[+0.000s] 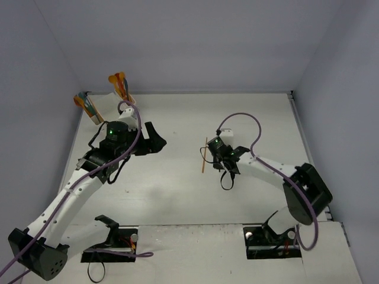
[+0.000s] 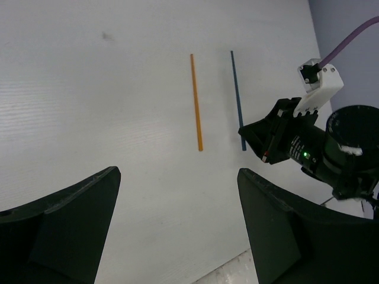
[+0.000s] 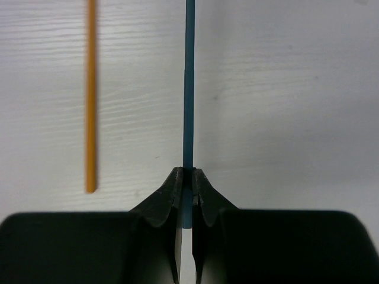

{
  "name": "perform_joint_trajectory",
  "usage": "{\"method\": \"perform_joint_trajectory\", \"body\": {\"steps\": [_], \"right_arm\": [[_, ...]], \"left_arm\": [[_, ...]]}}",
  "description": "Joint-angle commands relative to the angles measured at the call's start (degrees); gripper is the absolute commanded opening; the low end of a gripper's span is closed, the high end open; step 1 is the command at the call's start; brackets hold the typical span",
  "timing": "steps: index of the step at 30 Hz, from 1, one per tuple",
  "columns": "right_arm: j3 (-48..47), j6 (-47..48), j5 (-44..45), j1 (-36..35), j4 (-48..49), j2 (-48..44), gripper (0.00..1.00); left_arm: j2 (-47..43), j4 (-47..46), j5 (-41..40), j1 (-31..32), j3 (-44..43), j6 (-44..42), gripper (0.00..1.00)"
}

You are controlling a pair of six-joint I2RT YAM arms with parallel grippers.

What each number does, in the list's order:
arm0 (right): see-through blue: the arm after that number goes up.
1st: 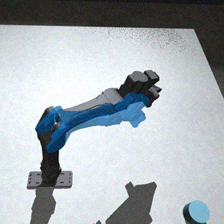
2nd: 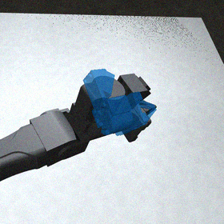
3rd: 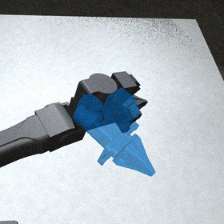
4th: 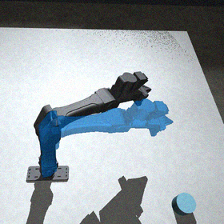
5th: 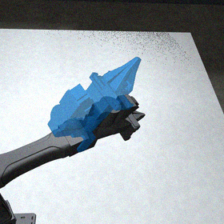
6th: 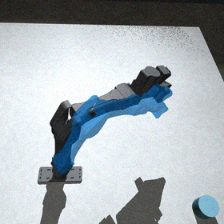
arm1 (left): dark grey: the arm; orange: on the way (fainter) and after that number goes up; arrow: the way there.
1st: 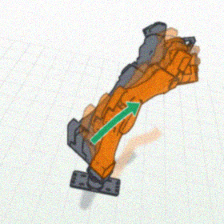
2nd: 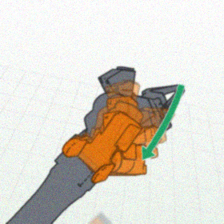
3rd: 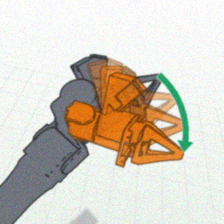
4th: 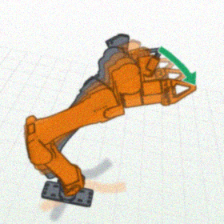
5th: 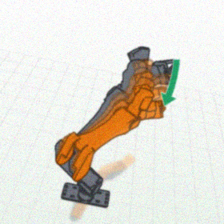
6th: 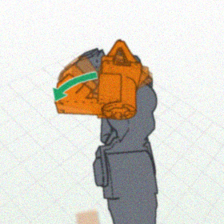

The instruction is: Sort the eating utensils into containers

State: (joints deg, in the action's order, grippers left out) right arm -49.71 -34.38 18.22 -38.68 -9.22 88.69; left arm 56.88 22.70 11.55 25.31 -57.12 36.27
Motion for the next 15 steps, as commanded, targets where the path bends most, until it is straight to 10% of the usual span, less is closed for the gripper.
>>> {"method": "perform_joint_trajectory", "body": {"steps": [1,15], "right_arm": [[-2.3,5.7,2.5,-5.8,4.9,-13.7,0.0],[-4.3,13.4,-12.9,-10.7,15.7,-26.0,0.0]], "left_arm": [[1.9,-6.7,3.3,3.1,-6.4,4.0,0.78],[13.0,-17.9,-2.5,13.7,-13.7,6.6,0.78]]}}
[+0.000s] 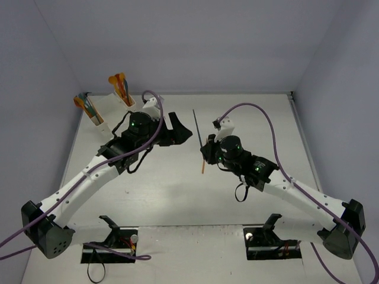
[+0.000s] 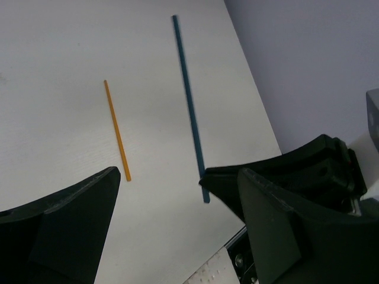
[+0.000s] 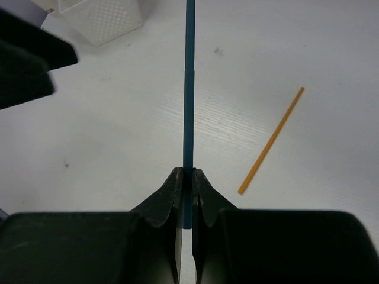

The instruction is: Sort the eating utensils into containers

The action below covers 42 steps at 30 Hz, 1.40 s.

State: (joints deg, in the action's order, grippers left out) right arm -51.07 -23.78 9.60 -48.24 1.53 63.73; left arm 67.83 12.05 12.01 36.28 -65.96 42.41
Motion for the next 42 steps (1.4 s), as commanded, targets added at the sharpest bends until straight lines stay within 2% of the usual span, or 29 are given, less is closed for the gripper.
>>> {"method": "perform_joint_trajectory", "body": {"steps": [1,5,9,12,15,19,22,24,26,28,30,34,36,38,39,42], "right_arm": [[-3.1,2.8,-4.7,-1.3,5.2,-1.1,0.0],[-3.3,3.0,-5.5,-1.7,5.4,-1.3,0.0],[-3.5,3.5,-6.4,-1.8,5.4,-1.9,0.0],[-3.6,3.9,-6.5,-1.8,5.4,-2.0,0.0],[-3.7,4.3,-6.7,-1.8,5.5,-1.8,0.0],[-4.2,4.9,-6.9,-1.8,5.5,-1.0,0.01],[-4.9,5.4,-6.8,-1.9,5.6,-0.4,0.1],[-5.6,5.8,-7.0,-1.8,5.6,0.6,0.27],[-6.2,6.3,-6.9,-1.7,5.5,1.4,0.53],[-6.9,6.6,-6.6,-1.5,5.4,2.1,0.66],[-7.4,6.7,-6.7,-1.1,5.4,2.9,0.73],[-8.4,5.3,-6.9,1.1,4.2,4.6,0.82],[-8.6,4.7,-6.9,3.2,2.9,5.5,0.82],[-8.5,4.2,-7.4,5.6,2.5,5.8,0.82],[-8.1,3.9,-8.5,7.5,2.1,6.0,0.82],[-7.0,3.8,-11.7,10.8,1.7,5.9,0.82]], "left_arm": [[2.9,-7.4,-3.6,3.5,-5.1,0.2,0.78],[5.0,-8.9,-7.0,5.1,-6.2,-0.1,0.77],[7.9,-7.4,-10.7,6.3,-7.4,0.7,0.71],[9.0,-7.4,-11.5,6.7,-8.0,1.4,0.52],[9.4,-8.6,-12.6,7.1,-8.5,1.6,0.26],[9.5,-10.4,-13.7,7.2,-8.5,1.3,0.01],[8.8,-11.1,-14.2,7.1,-7.6,0.9,0.0],[8.3,-11.1,-15.2,7.1,-7.2,0.0,0.0],[7.6,-10.8,-16.3,6.6,-7.0,-1.5,0.0],[6.8,-9.4,-17.1,5.2,-7.0,-2.9,0.0],[5.8,-7.9,-17.0,2.7,-6.9,-3.6,0.0],[3.0,-4.8,-16.7,-6.3,-6.3,-7.6,0.0],[1.9,-3.7,-17.3,-12.1,-6.2,-11.6,0.0],[0.9,-3.4,-17.5,-15.3,-6.5,-13.5,0.0],[0.6,-3.2,-17.5,-19.4,-6.9,-15.5,0.0],[0.4,-5.8,-18.3,-27.4,-7.2,-20.8,0.0]]}}
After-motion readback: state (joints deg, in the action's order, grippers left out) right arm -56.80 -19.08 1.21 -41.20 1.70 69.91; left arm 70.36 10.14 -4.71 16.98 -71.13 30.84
